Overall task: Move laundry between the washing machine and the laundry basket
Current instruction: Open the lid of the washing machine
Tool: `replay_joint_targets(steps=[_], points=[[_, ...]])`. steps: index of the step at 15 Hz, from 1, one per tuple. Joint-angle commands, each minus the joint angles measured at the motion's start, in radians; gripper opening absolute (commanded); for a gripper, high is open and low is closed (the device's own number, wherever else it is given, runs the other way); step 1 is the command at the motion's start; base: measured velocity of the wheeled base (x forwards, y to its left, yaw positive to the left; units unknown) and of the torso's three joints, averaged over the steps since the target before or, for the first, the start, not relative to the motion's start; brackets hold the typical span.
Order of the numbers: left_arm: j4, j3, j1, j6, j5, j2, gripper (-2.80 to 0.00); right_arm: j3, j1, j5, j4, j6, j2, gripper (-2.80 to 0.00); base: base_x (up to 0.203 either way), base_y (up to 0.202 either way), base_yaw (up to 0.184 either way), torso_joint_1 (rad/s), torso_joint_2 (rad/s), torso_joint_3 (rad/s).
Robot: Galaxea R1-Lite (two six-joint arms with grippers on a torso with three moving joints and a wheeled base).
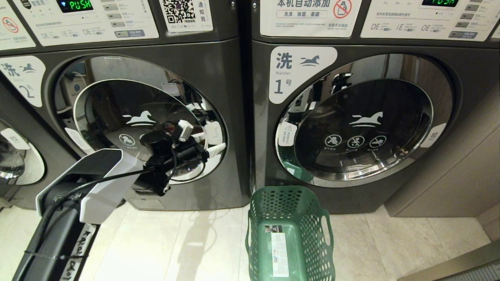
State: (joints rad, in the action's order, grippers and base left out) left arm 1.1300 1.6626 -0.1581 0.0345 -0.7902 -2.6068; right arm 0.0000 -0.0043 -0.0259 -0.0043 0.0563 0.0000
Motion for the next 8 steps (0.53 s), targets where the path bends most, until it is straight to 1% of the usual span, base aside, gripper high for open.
replay_joint_targets(steps=[1, 5, 7, 8], points=[[0.008, -0.004, 0.0, -0.001, -0.02, 0.001, 0.0, 0.0, 0.0, 0.0, 0.0, 0.0, 0.002, -2.8, 0.0, 0.0, 0.0, 0.0, 0.0, 0.0], [0.012, -0.029, -0.015, -0.001, -0.02, 0.005, 0.0, 0.0, 0.0, 0.0, 0.0, 0.0, 0.002, -2.8, 0.0, 0.0, 0.0, 0.0, 0.0, 0.0], [0.035, -0.033, -0.025, 0.001, -0.021, 0.004, 0.0, 0.0, 0.0, 0.0, 0.0, 0.0, 0.002, -2.8, 0.0, 0.0, 0.0, 0.0, 0.0, 0.0], [0.054, -0.034, -0.026, -0.002, -0.036, 0.005, 0.0, 0.0, 0.0, 0.0, 0.0, 0.0, 0.002, -2.8, 0.0, 0.0, 0.0, 0.0, 0.0, 0.0]])
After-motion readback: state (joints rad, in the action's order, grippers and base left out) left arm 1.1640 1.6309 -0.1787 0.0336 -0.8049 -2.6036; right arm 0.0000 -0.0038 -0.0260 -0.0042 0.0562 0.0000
